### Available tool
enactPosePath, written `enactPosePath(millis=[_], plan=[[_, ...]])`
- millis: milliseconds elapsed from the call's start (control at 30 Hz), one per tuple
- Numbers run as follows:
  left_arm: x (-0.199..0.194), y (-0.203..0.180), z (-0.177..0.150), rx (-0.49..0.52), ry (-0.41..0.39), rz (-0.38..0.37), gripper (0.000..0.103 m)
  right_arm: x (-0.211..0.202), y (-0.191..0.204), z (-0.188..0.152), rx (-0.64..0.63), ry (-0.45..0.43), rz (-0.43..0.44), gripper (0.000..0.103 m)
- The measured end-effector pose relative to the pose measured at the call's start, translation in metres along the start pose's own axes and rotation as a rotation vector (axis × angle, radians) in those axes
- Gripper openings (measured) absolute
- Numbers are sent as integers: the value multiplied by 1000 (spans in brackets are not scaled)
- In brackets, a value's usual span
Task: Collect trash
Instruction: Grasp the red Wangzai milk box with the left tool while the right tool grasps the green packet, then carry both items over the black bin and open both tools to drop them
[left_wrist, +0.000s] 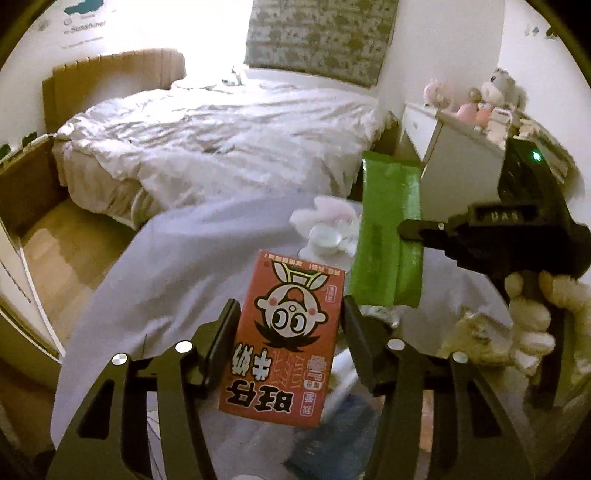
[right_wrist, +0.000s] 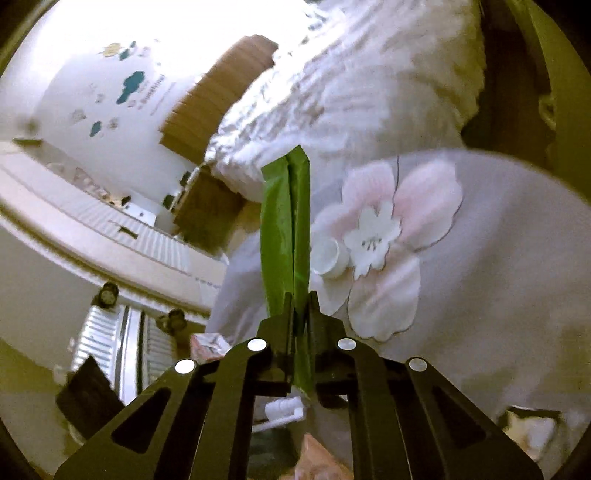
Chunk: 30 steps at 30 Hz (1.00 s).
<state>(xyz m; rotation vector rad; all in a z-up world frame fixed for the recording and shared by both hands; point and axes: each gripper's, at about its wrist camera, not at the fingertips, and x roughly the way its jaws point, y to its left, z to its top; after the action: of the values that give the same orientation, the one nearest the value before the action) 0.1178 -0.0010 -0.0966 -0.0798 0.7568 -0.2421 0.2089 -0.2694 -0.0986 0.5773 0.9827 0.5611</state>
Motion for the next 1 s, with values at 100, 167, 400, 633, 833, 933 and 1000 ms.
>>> enactPosePath(millis=[100,167,400,633,833,933,1000], plan=[[-15,-16,6,7,-37,-7,55,-29,6,-3,-48,-61,-20,8],[-23,-28,11,15,-57,-15,54,-47,6,-5,-69,-95,-30,8],[-41,-80,24,64,-103,-57,54,-107,0,-15,-111,-194,-63,8],[-40,-135,31,119,-121,-123,54,-166,-28,-22,-98,-286,-117,8],[-29,-183,34,172,-120,-180,54,-208,-67,-28,-56,-347,-175,8],[-21,-206,34,194,-114,-208,54,-226,-85,-31,-32,-375,-208,8],[-15,-219,34,208,-106,-226,54,-236,-98,-32,-14,-390,-225,8]])
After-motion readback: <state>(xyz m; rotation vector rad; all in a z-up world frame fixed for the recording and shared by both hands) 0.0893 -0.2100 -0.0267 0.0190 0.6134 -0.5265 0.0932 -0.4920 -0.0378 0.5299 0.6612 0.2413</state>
